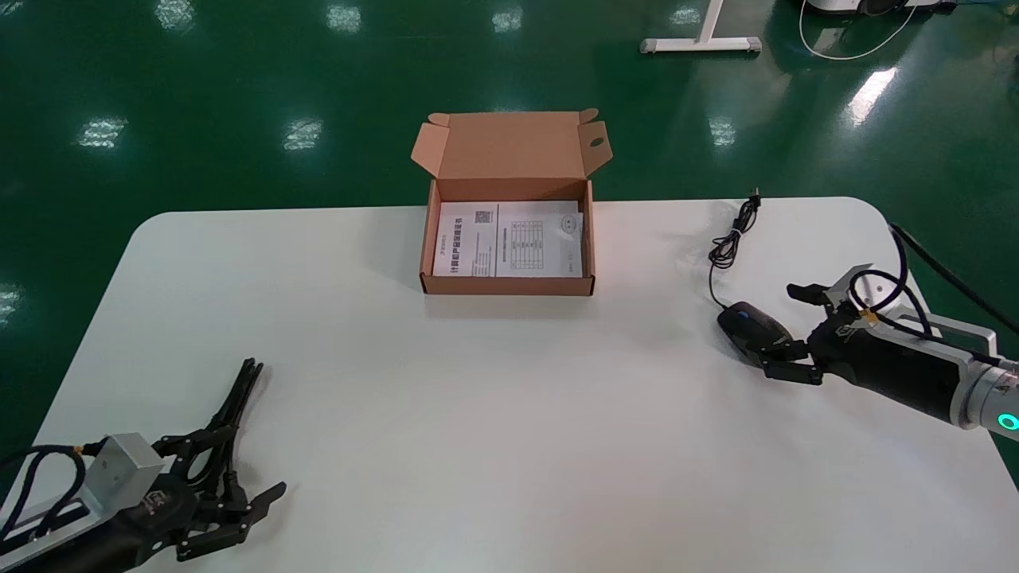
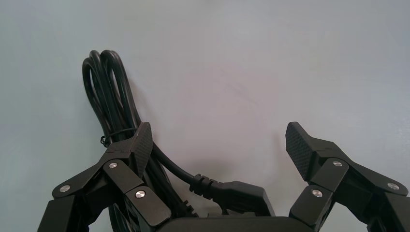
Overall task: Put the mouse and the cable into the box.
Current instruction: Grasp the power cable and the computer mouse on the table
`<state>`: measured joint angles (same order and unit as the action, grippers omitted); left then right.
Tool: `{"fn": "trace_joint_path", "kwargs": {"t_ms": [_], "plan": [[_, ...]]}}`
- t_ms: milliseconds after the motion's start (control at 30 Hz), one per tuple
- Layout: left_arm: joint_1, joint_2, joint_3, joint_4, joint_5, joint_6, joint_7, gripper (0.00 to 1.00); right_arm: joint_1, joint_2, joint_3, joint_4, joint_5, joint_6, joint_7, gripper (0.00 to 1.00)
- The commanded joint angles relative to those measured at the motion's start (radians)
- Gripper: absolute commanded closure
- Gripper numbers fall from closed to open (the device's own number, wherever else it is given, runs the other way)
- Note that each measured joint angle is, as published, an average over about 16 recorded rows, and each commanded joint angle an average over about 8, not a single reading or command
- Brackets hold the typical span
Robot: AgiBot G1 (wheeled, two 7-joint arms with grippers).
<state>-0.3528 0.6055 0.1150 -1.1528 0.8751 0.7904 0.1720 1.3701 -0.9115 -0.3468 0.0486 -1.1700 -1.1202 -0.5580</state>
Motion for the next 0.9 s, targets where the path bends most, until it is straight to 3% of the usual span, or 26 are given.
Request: {"fn": "trace_joint_path", "kwargs": {"t_ms": [33,567,900], "plan": [[0.003,0.001,-0.003,0.004,-0.003,0.000,0.005,0.00,0.001,-0.001,-0.001,-0.007,-0.001,-0.001,-0.005,0.00],[-0.007,-0.007,-0.061,-0.017,-0.012,-0.027,0.084,0.00,-0.007,-0.001,0.000,-0.039,0.000,-0.005,-0.017,0.00],[0.012,-0.018,-0.055,0.001,0.029,-0.063,0.112,0.00,-0.021,0.005,0.004,-0.049,0.006,-0.009,-0.022,0.00]]}}
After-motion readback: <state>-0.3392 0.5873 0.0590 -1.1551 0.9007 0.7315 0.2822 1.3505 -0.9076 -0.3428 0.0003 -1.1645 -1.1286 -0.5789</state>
